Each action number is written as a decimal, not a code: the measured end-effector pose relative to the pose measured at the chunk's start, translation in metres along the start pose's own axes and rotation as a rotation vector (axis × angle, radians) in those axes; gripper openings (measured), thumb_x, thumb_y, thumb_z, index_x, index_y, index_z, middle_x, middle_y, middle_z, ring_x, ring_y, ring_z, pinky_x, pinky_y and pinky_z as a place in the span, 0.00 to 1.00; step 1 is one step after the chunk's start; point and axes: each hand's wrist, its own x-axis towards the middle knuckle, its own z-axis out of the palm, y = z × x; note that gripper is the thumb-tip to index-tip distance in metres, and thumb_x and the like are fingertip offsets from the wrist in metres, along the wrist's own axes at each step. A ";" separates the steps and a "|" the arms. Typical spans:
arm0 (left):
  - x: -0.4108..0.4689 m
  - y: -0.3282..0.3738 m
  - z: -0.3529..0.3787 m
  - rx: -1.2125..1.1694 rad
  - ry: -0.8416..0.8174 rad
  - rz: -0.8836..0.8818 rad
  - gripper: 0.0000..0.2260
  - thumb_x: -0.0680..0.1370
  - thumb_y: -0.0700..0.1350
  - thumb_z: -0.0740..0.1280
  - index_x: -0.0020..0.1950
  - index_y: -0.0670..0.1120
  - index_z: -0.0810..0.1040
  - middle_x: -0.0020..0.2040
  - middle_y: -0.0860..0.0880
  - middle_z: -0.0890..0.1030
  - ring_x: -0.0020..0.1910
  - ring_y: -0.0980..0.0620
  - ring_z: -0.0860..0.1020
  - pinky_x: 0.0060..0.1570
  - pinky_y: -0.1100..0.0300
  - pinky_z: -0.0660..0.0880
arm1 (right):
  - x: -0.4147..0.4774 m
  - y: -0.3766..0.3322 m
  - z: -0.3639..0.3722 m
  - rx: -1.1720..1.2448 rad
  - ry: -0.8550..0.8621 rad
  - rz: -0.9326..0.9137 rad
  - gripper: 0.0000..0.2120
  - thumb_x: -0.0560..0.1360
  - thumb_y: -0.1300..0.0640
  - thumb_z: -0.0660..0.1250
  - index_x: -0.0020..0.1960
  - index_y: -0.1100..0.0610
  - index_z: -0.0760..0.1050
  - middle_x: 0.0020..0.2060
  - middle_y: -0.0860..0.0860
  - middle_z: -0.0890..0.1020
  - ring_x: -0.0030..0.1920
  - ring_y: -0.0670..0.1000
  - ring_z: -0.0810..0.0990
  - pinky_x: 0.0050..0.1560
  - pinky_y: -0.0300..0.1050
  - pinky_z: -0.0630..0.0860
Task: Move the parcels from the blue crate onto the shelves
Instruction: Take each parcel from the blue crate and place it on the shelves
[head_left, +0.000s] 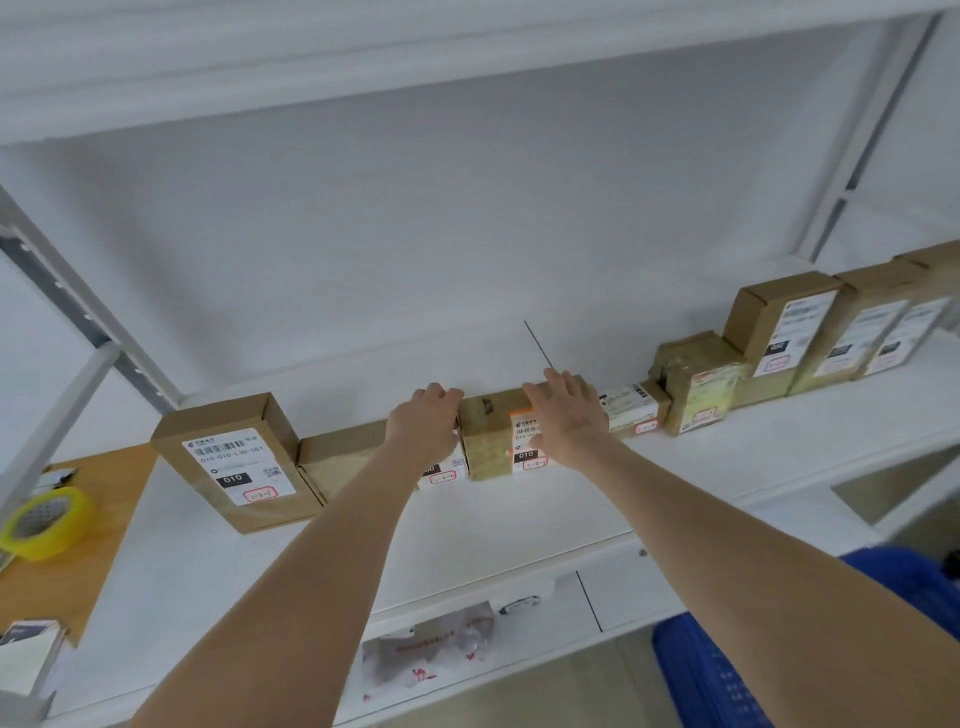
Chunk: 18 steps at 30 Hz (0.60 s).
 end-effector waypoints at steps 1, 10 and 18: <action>0.001 0.011 -0.001 -0.006 0.001 0.015 0.24 0.78 0.45 0.63 0.73 0.49 0.62 0.67 0.47 0.67 0.67 0.46 0.67 0.57 0.51 0.72 | -0.002 0.005 -0.002 0.005 0.008 0.000 0.35 0.75 0.51 0.68 0.76 0.52 0.54 0.75 0.57 0.52 0.76 0.60 0.51 0.74 0.61 0.51; 0.009 0.126 -0.009 -0.024 0.000 -0.009 0.23 0.77 0.44 0.64 0.71 0.46 0.64 0.65 0.46 0.68 0.63 0.45 0.70 0.50 0.52 0.73 | -0.036 0.100 -0.004 0.062 0.022 -0.065 0.25 0.76 0.56 0.65 0.71 0.55 0.62 0.68 0.57 0.63 0.68 0.58 0.65 0.61 0.52 0.72; 0.015 0.241 0.013 -0.016 -0.049 0.026 0.21 0.78 0.43 0.61 0.72 0.48 0.67 0.69 0.46 0.67 0.67 0.44 0.68 0.59 0.51 0.71 | -0.069 0.199 0.018 0.010 -0.064 -0.075 0.28 0.77 0.57 0.65 0.73 0.55 0.59 0.64 0.57 0.65 0.63 0.57 0.68 0.57 0.50 0.73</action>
